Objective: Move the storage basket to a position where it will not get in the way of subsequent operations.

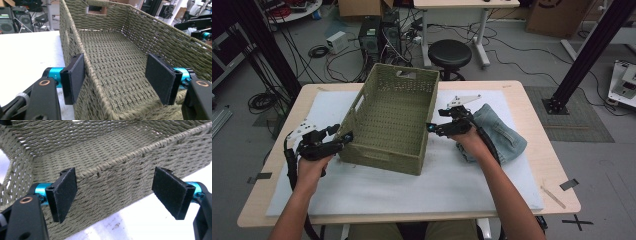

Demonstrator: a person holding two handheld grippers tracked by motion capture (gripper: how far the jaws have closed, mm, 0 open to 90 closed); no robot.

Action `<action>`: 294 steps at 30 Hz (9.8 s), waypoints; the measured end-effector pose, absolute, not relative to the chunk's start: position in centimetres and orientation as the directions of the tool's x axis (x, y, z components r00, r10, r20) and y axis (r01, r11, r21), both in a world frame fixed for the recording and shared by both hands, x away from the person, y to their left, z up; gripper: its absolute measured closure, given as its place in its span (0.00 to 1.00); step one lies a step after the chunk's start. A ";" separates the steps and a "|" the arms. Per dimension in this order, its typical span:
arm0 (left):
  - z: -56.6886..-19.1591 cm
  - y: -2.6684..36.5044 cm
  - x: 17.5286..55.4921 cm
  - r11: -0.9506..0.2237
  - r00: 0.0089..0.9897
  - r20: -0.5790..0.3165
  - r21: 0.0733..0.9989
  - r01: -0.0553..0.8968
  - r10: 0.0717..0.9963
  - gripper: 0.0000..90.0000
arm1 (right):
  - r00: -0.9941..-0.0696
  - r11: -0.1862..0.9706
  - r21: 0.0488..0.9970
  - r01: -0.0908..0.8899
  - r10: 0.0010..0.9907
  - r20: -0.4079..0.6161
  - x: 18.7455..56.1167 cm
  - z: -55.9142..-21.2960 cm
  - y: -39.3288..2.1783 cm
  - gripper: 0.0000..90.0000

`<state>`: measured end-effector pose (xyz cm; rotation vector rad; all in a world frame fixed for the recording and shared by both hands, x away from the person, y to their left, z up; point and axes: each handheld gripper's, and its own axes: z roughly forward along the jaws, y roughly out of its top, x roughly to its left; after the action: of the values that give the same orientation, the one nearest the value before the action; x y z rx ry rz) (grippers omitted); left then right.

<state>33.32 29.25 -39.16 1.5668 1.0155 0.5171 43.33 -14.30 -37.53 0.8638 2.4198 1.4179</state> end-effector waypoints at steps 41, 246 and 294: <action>-36.3 29.7 36.8 -0.011 0.447 -0.179 0.921 0.389 0.877 0.26 | -0.777 0.271 0.862 0.427 0.599 0.197 43.5 -38.2 -14.7 0.26; -35.8 46.2 39.1 0.015 0.187 -0.123 0.869 0.494 0.975 0.90 | -0.803 0.284 0.874 0.394 0.570 0.177 40.6 -38.0 -14.2 0.27; -37.0 48.7 36.3 0.078 0.213 -0.220 0.846 0.528 0.952 0.72 | -0.807 0.296 0.866 0.403 0.561 0.184 40.6 -38.4 -13.7 0.27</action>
<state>36.25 48.75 -37.00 1.5747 1.4378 0.5853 40.64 -13.67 -38.43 0.9007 2.4001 1.5326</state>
